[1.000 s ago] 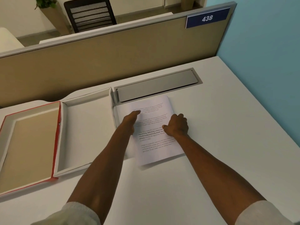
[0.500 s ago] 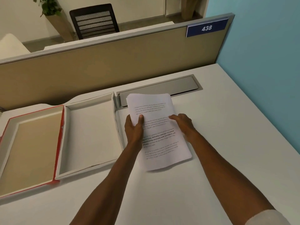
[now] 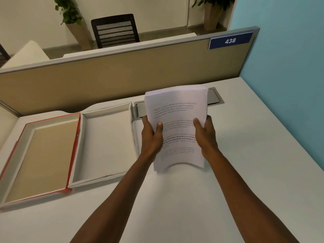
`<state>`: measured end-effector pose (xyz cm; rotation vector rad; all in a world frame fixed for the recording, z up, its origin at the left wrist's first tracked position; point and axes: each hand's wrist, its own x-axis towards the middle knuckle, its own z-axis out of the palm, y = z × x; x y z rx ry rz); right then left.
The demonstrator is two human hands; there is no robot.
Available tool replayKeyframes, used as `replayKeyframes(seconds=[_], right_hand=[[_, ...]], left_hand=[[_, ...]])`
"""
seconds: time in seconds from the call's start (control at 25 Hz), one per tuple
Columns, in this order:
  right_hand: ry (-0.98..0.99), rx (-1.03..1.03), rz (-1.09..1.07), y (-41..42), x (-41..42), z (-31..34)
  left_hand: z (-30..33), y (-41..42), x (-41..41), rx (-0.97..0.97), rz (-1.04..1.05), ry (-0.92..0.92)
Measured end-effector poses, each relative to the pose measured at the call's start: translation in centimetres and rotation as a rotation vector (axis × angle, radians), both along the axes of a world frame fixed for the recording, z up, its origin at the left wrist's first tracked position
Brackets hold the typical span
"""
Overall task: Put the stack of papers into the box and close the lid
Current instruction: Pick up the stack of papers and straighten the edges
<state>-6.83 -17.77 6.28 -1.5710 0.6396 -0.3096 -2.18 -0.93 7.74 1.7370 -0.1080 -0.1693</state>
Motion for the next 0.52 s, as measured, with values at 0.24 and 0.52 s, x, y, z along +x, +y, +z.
replayKeyframes(seconds=[0.24,0.52], right_hand=[[-0.239,0.014,0.032,0.3,-3.5,-1.3],[-0.343,0.085,-0.05,1.9,-4.0,-0.8]], left_hand=[[-1.3,2.0,-1.4,-0.109,-0.008,-0.096],[-1.4,1.5,-2.5,-0.172,0.023,-0.081]])
